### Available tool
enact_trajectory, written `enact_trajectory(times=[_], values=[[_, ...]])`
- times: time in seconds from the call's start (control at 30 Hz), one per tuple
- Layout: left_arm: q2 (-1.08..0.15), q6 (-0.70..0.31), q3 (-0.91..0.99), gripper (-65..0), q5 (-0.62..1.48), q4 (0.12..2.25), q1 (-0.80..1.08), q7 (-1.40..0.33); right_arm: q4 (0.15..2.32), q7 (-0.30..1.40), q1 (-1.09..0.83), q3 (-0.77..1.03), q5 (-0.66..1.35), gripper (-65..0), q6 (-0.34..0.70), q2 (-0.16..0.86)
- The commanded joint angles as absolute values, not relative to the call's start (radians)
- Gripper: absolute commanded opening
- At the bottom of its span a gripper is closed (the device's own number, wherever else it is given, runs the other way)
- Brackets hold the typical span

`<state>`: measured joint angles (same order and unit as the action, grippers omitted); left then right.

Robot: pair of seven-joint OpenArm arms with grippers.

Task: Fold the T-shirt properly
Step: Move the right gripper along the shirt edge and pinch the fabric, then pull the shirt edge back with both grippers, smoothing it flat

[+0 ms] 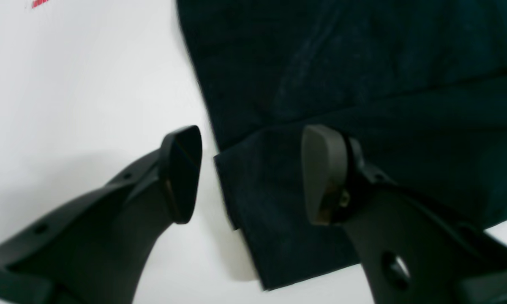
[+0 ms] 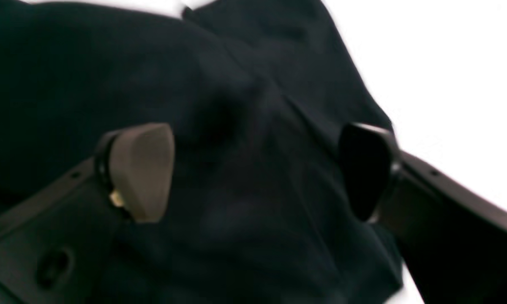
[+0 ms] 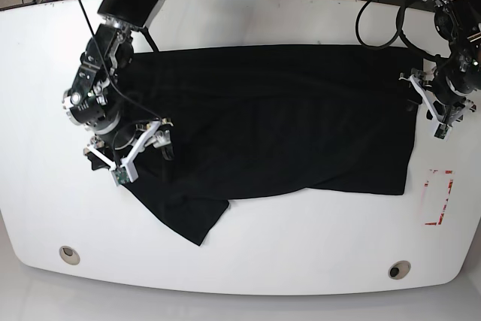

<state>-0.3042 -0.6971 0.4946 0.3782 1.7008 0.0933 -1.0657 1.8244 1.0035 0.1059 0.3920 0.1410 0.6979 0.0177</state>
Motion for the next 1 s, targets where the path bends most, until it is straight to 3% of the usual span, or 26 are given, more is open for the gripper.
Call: enact_trajectory(times=[0.0, 0.2, 0.63, 0.97], values=[[-0.294, -0.698, 0.501, -30.6, 0.407, 1.721, 0.084, -1.052, 1.910, 0.978, 0.068, 0.409, 0.160, -9.7, 0.698, 0.042], [-0.265, -0.698, 0.503, -30.6, 0.417, 1.738, 0.128, -1.067, 1.974, 0.978, -0.062, 0.495, 0.170, -14.6, 0.698, 0.048], [-0.214, -0.698, 0.506, -30.6, 0.407, 1.774, 0.223, -1.055, 1.962, 0.974, -0.196, 0.716, 0.171, -14.6, 0.698, 0.050], [-0.162, -0.698, 0.501, -30.6, 0.194, 1.719, 0.225, -0.949, 1.808, 0.970, -0.193, 0.776, 0.171, -14.6, 0.698, 0.079]])
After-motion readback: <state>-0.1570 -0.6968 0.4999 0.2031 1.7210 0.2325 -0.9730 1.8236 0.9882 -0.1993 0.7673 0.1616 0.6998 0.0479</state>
